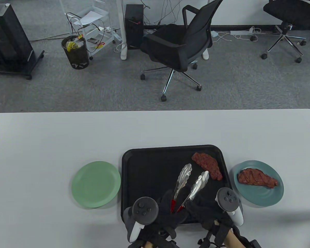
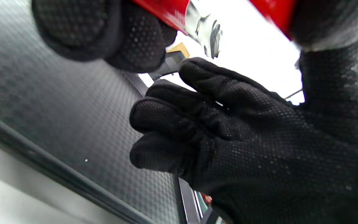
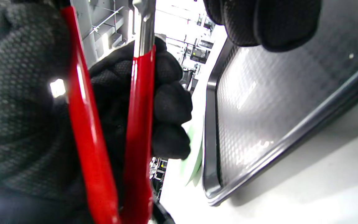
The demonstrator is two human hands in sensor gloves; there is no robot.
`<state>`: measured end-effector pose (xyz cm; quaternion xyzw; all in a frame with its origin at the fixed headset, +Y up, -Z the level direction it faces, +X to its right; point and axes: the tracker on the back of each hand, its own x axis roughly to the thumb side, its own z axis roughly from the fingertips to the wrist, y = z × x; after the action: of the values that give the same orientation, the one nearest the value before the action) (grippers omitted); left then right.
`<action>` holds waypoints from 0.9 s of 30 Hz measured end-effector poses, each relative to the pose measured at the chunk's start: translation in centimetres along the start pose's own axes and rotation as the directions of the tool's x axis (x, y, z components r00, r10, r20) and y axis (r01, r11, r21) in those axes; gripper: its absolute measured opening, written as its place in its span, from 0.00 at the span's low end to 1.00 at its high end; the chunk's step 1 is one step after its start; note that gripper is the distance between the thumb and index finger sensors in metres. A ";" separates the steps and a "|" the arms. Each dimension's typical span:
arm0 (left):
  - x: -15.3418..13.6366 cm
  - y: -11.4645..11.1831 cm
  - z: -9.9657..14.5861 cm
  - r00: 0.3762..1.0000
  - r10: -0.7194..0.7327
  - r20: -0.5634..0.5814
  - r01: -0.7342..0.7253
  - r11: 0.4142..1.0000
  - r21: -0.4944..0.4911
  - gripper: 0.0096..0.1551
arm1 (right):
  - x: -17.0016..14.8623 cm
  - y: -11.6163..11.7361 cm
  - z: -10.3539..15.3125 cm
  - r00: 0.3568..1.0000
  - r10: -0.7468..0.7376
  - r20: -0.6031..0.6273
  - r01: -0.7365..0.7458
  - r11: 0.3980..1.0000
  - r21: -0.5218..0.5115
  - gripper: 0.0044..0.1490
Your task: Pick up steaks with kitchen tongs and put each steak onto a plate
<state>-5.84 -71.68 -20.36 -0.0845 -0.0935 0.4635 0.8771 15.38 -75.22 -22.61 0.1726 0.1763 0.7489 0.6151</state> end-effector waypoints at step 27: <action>0.9 1.6 0.1 0.991 -0.075 0.108 0.072 0.997 0.035 0.41 | -0.5 -1.8 0.2 0.993 -0.049 -0.109 0.042 0.997 -0.067 0.62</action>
<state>-6.67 -70.01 -20.58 -0.0419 -0.1373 0.4364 0.8883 17.09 -75.35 -23.32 0.1065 0.1898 0.7483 0.6266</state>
